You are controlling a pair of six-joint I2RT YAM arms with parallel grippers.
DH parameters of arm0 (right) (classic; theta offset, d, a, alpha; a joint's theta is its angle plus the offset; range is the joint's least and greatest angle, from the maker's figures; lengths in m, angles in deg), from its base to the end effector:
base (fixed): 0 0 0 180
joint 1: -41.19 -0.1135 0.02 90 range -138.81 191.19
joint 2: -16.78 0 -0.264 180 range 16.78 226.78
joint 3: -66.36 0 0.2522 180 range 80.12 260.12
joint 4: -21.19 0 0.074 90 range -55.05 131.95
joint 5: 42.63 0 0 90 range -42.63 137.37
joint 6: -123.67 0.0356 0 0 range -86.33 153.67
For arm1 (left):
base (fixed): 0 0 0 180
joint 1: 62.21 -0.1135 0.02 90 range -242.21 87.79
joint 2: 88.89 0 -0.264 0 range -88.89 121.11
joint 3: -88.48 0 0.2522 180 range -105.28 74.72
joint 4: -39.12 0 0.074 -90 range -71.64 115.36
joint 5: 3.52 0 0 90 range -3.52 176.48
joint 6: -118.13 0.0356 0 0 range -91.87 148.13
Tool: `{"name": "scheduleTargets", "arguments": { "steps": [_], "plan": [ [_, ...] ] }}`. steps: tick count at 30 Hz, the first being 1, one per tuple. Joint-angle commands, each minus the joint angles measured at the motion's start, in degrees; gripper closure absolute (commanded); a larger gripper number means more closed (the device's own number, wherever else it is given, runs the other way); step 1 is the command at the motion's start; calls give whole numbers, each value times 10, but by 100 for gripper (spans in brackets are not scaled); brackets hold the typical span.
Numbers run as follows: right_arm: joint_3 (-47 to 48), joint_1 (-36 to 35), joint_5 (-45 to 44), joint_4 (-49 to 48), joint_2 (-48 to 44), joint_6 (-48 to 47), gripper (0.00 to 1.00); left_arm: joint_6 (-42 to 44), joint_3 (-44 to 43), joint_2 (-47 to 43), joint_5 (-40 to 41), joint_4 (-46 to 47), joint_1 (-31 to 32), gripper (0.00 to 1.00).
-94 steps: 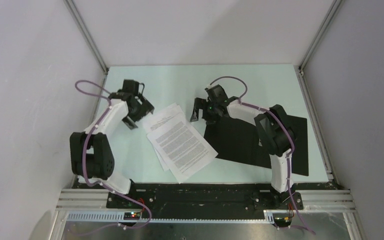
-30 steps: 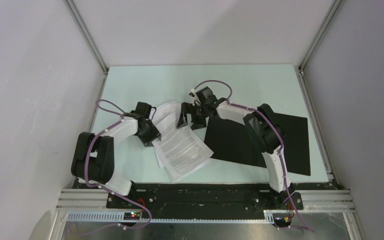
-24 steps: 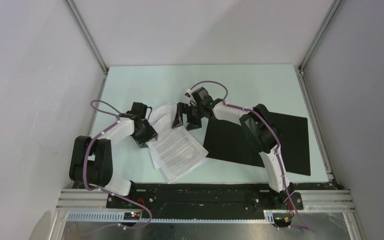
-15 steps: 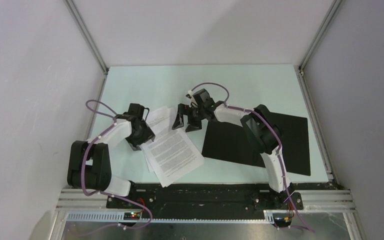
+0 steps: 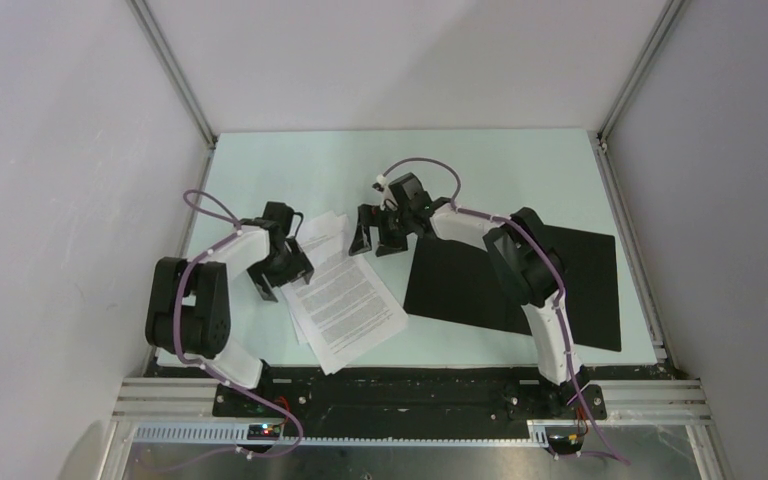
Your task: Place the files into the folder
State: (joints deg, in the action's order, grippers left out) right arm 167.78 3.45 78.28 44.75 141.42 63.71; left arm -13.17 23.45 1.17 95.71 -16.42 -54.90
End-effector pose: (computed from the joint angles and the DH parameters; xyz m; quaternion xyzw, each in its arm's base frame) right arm 0.3632 0.3042 0.1551 -0.1581 0.8875 0.4036 0.1565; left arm 0.2652 -0.0283 0.1631 -0.2967 0.9481 0.0394 0.1077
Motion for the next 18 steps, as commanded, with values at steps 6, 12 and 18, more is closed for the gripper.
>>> {"name": "scheduleTargets", "arguments": {
  "steps": [6,12,18],
  "plan": [
    [-19,-39,-10,-4,33,3,0,-4,-8,29,-48,18,22,24],
    [-24,-35,1,-11,35,7,1,-18,-4,21,-60,29,26,44],
    [-27,-33,15,-19,38,15,1,-13,-23,12,-72,29,26,70]
  ]
}}
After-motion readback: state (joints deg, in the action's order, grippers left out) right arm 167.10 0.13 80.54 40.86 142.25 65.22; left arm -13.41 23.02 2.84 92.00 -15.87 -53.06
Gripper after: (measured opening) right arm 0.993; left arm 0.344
